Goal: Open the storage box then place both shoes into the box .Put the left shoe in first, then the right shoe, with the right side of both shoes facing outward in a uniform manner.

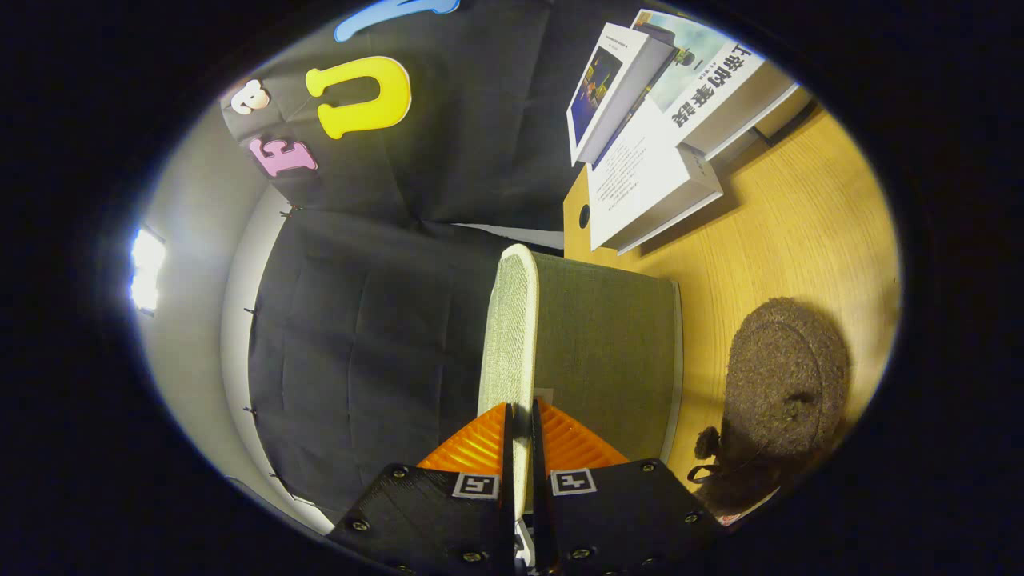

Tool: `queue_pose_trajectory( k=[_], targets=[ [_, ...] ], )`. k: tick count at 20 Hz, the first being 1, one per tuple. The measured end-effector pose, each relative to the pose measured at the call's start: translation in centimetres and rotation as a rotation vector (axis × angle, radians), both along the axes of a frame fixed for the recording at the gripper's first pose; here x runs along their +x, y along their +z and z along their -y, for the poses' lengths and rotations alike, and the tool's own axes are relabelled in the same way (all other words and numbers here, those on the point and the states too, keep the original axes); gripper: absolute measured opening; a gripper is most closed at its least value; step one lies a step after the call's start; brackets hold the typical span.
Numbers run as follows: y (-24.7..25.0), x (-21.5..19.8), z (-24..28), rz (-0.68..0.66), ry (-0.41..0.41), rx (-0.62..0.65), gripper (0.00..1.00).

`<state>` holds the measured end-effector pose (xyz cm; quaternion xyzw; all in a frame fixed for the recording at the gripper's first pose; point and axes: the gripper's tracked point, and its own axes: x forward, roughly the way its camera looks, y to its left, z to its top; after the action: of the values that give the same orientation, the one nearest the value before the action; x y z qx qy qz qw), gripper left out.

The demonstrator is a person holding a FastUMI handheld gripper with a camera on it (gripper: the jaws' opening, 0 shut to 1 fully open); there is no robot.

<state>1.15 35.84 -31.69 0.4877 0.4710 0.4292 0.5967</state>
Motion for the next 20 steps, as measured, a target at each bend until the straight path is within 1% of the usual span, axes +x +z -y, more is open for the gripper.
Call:
queue_pose_trajectory(
  k=[1, 4, 6, 10, 16, 20],
  targets=[
    [0.5, -0.1, 0.3, 0.01, 0.012, 0.003, 0.08],
    [1.3, -0.8, -0.4, 0.027, 0.062, 0.007, 0.08],
    [0.8, -1.1, -1.1, 0.039, 0.09, -0.034, 0.08],
    [2.4, -1.5, -1.6, 0.1, 0.119, -0.033, 0.08],
    [6.7, -1.1, -2.5, 0.157, 0.137, -0.021, 0.08],
    [10.2, -0.9, -4.4, 0.225, 0.172, -0.02, 0.08]
  ],
)
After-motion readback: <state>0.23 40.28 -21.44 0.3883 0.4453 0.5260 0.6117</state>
